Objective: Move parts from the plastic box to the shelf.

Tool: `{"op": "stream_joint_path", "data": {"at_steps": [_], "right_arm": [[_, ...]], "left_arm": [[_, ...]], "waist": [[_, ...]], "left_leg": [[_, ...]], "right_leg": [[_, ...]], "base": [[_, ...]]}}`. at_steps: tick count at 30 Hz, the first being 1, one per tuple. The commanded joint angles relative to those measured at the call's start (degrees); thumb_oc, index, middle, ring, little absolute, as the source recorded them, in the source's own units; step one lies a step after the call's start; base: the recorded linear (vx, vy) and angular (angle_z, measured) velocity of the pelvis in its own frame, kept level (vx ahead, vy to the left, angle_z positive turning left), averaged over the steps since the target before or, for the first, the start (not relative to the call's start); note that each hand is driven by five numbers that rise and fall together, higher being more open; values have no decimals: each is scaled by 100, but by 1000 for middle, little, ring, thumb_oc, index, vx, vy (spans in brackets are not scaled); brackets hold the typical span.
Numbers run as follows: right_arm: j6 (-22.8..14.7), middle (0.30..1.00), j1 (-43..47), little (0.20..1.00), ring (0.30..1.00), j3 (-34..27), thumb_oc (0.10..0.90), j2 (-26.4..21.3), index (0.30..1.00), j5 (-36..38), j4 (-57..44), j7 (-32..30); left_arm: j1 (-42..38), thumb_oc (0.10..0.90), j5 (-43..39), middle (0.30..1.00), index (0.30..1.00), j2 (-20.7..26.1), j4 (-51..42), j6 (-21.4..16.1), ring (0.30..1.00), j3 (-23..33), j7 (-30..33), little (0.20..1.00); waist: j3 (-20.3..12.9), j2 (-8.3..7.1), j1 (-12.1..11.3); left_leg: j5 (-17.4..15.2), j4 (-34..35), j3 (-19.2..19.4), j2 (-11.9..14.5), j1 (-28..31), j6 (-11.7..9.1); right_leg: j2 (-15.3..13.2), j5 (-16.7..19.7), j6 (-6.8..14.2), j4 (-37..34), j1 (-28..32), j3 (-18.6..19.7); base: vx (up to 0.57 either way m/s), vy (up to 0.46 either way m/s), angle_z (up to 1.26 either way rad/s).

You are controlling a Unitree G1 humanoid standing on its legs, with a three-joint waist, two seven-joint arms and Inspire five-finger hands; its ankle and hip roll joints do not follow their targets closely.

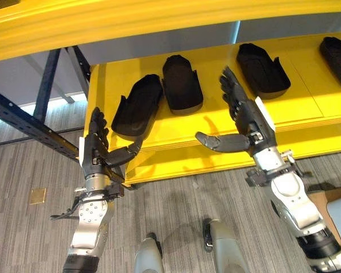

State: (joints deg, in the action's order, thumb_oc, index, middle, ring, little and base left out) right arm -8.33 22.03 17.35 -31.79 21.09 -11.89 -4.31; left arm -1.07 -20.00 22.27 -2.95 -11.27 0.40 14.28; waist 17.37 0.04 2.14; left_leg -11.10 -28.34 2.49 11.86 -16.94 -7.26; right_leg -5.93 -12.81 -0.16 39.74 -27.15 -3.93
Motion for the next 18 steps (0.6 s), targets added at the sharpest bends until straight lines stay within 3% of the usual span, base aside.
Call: {"op": "stream_joint_path", "data": {"at_steps": [1,11,18], "right_arm": [[-358,1000,1029,1000,1000,221,900,347,1000,546,-55,-171],[-169,1000,2789,1000,1000,1140,900,1046,1000,1307,1152,-503],[-234,1000,3080,1000,1000,1208,900,1553,1000,1772,1674,-704]], "left_arm": [[14,900,-146,1000,1000,679,-846,-482,1000,46,-115,1000],[422,900,-492,1000,1000,853,-1150,-414,1000,-143,-228,1000],[518,900,-654,1000,1000,905,-1262,-409,1000,-238,-187,1000]], "waist": [[-487,-330,-89],[-423,-443,-388],[-365,-470,-510]], "left_leg": [[130,-83,-205,-66,-310,328],[155,-56,-260,-138,-308,365],[176,-60,-300,-200,-353,391]], "right_leg": [[-482,463,564,-1057,901,96],[-548,504,567,-1189,1039,-9],[-594,541,580,-1259,1085,-63]], "base": [[0,0,0],[1,9,5],[-1,10,5]]}}
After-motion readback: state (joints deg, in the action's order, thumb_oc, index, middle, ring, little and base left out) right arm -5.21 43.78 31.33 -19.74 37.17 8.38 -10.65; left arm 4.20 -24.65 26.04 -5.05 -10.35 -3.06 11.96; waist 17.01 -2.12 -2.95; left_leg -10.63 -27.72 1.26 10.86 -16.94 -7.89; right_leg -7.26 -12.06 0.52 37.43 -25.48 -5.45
